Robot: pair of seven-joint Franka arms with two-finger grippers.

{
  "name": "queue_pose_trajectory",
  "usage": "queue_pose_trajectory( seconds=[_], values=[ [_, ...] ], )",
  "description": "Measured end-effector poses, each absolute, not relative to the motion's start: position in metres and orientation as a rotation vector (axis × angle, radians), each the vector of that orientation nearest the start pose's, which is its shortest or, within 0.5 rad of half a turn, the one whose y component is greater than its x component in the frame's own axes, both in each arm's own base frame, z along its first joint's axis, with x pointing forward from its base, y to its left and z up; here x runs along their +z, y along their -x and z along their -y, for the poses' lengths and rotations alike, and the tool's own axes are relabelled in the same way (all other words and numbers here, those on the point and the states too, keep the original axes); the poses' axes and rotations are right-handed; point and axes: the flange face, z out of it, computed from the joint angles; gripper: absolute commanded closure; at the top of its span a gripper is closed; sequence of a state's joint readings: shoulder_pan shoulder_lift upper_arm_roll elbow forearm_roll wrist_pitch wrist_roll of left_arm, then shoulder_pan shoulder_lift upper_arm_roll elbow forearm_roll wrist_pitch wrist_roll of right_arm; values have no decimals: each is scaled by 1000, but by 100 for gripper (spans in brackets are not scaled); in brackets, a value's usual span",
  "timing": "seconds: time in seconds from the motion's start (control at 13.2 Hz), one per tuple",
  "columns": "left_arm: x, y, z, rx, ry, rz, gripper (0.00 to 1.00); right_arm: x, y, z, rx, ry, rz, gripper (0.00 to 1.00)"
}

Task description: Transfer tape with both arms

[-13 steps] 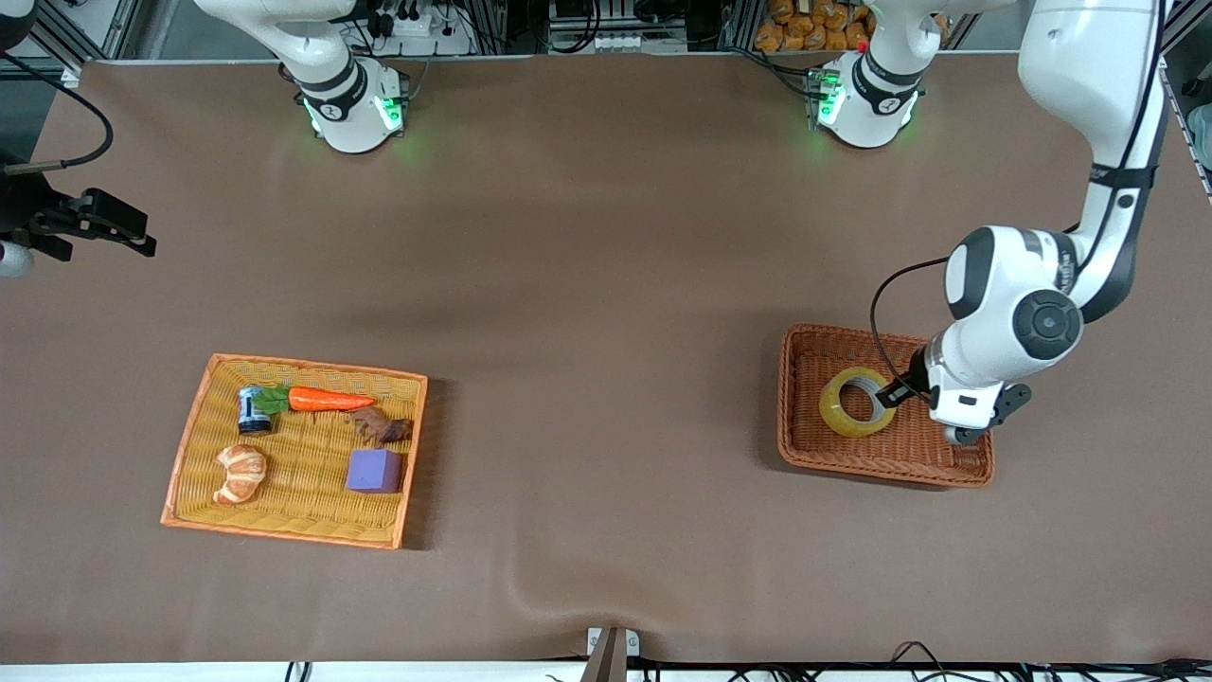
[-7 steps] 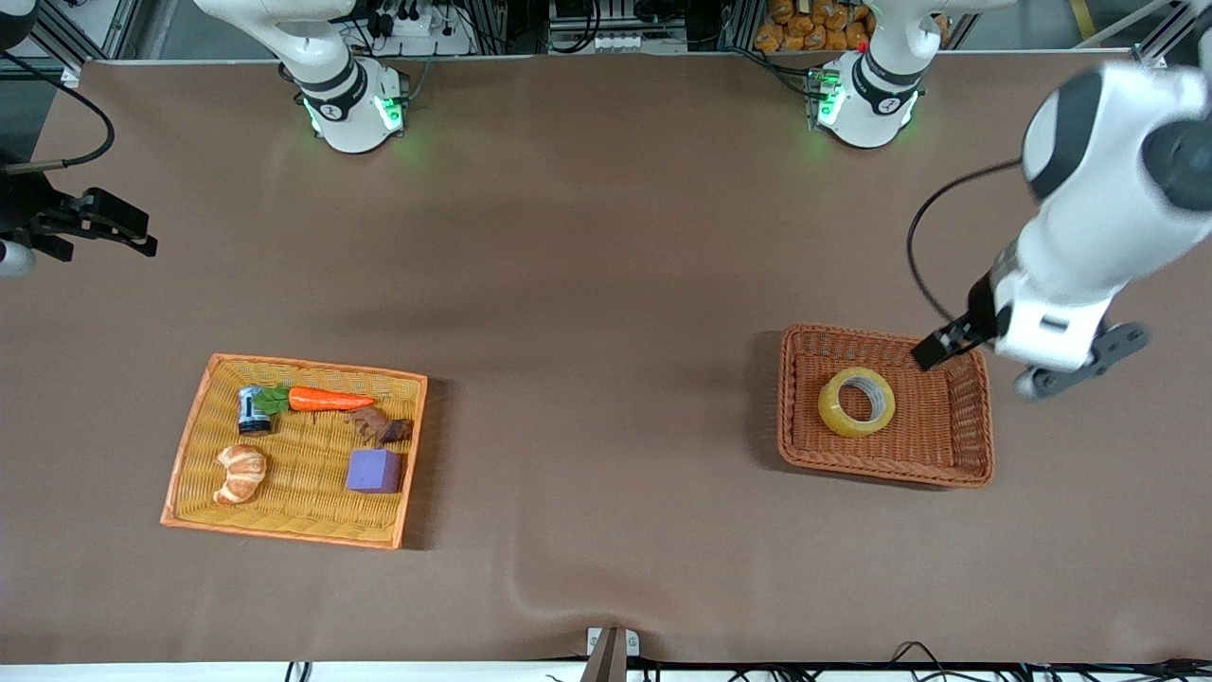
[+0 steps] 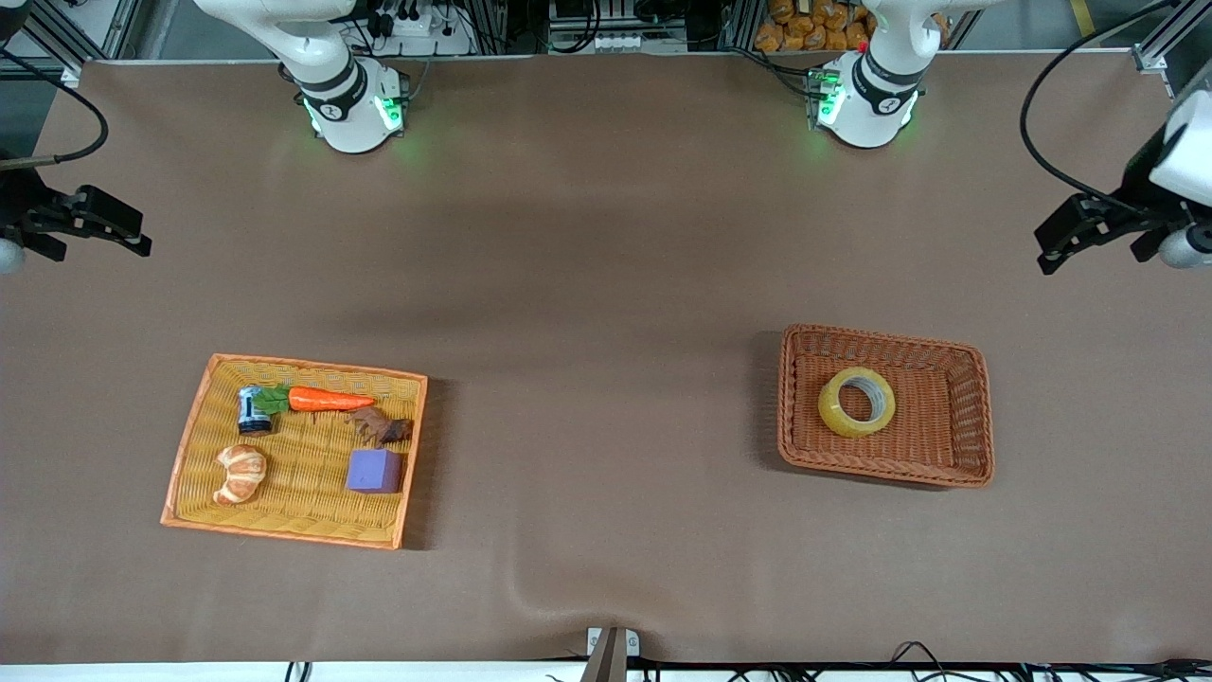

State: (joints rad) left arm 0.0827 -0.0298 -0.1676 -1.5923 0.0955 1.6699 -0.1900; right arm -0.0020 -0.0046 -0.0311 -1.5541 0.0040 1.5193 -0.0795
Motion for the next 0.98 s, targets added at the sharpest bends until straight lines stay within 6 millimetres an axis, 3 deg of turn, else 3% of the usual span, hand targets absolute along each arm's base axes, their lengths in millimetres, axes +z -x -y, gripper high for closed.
queue_pose_trajectory(
  seconds=[0.15,0.6,0.98],
  values=[
    [633,-557,32,-160,3047,124,0,631,-548,18,46,3135,73,0],
    [630,-544,70,-80,3125,45,0,631,-548,17,46,3135,74,0],
    [632,-535,61,-8,3125,59,0,631,-548,17,46,3135,74,0]
  ],
)
